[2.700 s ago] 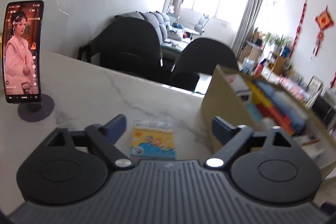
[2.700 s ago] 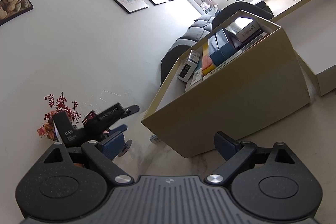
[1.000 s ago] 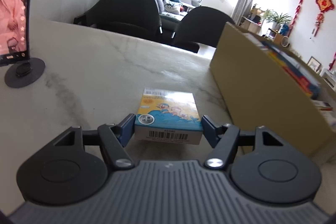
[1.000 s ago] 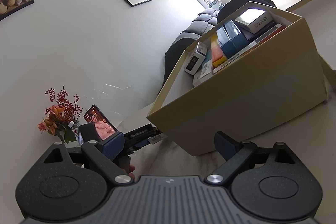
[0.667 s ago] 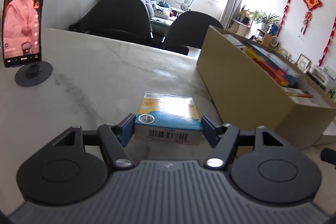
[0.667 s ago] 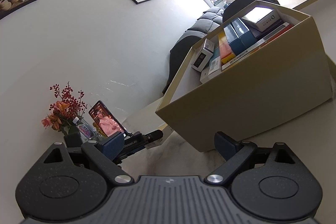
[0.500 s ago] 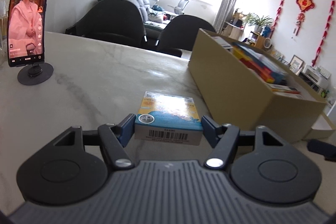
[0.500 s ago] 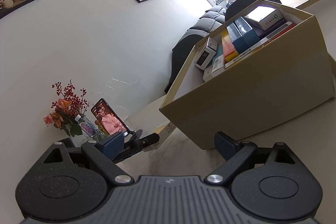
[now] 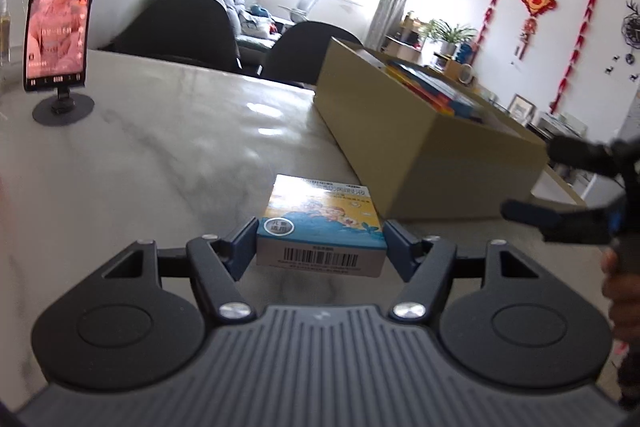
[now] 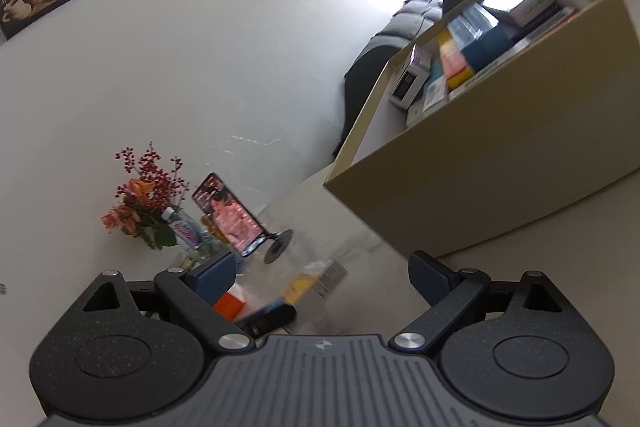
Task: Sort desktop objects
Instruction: 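Lift the cartoon-print box with the left tool toward the right tool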
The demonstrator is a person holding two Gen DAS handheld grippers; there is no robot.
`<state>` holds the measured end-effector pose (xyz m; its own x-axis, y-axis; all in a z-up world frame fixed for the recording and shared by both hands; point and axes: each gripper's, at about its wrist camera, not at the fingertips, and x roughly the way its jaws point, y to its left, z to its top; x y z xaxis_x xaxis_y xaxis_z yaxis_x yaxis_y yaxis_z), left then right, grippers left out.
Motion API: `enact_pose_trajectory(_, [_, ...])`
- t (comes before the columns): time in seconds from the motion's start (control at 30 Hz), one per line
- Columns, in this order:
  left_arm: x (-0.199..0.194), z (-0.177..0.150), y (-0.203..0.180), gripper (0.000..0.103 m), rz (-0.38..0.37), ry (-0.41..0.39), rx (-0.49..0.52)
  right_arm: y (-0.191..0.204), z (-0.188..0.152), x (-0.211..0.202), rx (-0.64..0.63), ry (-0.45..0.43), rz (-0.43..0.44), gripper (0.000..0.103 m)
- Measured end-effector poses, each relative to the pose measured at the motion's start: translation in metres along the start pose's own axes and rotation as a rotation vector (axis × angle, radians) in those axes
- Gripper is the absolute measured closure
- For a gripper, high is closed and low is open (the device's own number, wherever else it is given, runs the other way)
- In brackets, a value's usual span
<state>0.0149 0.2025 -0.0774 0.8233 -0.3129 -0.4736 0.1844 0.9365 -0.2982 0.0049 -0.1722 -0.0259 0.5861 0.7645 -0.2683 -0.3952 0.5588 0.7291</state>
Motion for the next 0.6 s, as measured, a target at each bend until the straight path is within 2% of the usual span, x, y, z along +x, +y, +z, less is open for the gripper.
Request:
enact_pose_trajectory(0.23, [-0.010,-0.007,0.006,0.036,-0.056,-0.004,0.027,-0.002,0.003,0.014,0.031,0.082,0.063,0.009])
enact_pose_trajectory(0.53, [-0.026,-0.012,-0.011,0.036,-0.301,-0.055,0.166,-0.017,0.002,0.022,0.148,0.225,0.163,0.010])
enact_pose_trajectory(0.6, [-0.026,-0.013,-0.017,0.036,-0.347,-0.062,0.191,-0.024,0.002,0.023,0.195,0.258,0.196,0.014])
